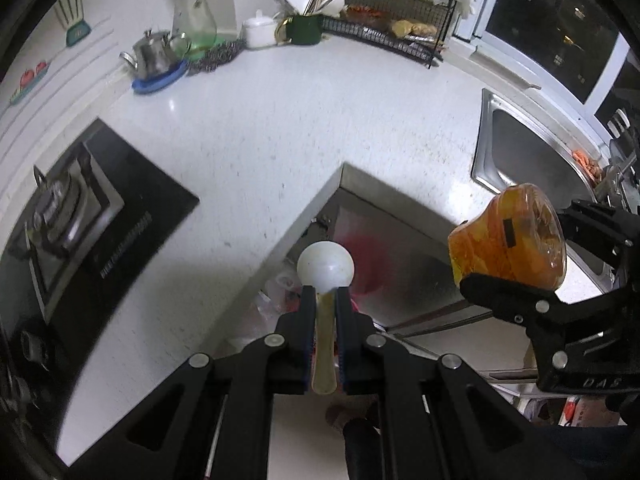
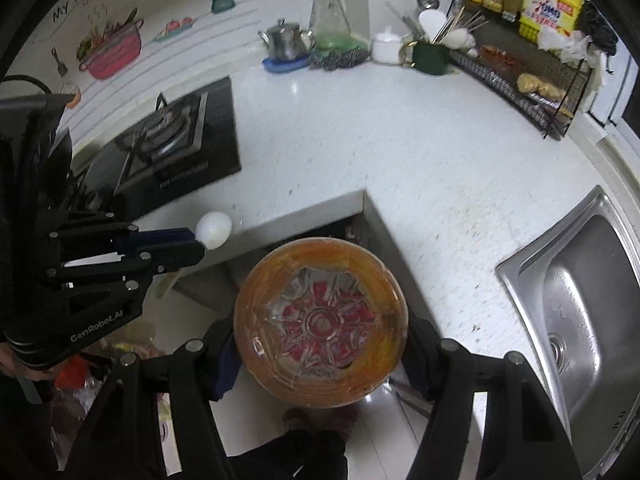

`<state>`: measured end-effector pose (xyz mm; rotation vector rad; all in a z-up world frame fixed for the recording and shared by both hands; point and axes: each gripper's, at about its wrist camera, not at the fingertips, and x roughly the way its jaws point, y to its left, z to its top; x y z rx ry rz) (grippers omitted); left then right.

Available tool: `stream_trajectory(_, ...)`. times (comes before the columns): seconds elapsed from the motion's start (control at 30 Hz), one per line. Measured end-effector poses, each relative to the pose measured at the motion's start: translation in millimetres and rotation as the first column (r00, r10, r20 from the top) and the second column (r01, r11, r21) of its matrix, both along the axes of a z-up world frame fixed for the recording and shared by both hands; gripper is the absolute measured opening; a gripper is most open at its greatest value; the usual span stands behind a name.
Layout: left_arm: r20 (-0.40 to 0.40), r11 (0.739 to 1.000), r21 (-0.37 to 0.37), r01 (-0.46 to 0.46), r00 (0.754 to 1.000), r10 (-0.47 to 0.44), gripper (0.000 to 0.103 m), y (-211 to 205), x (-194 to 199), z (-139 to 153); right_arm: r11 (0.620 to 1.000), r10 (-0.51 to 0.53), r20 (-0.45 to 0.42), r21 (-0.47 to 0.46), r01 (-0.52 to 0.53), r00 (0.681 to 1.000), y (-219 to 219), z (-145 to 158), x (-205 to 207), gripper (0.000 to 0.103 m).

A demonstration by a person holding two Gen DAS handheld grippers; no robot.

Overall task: Collect trash
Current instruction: 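Carry spoon and orange lid down and open both tools over the red bucket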

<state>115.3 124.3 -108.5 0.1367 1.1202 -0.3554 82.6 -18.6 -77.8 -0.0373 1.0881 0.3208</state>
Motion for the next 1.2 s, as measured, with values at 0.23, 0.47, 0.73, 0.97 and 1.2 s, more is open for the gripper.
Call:
stream_trajectory(0.23, -0.077, 0.999, -0.003, -0.041, 0.996, 0.041, 0.008, 0, -7, -55, 0.999, 0.043, -0.024, -0.028, -0.043, 0.999, 7, -38, -1, 0.064)
stream_trajectory(0.47, -0.101, 0.998, -0.006, -0.058, 0.993, 0.058, 0.008, 0, -9, -125, 0.994, 0.091, -0.06, -0.056, -0.094, 0.994, 14, -104, 8, 0.064)
stream_trajectory(0.73, -0.11, 0.999, -0.001, -0.036, 0.993, 0.036, 0.008, -5, -7, -240, 0.993, 0.088, -0.051, -0.068, -0.092, 0.995, 13, -211, 14, 0.064)
stream_trajectory(0.97, -0.138, 1.0, -0.01, -0.029, 0.99, 0.027, 0.008, -10, 8, -339, 0.99, 0.083, -0.041, -0.11, -0.087, 0.996, 7, -299, 22, 0.064)
stream_trajectory(1.2, -0.149, 1.0, -0.018, 0.001, 0.989, -0.004, 0.008, -23, 34, -415, 0.986, 0.056, -0.019, -0.154, -0.058, 0.998, 5, -355, 32, 0.064)
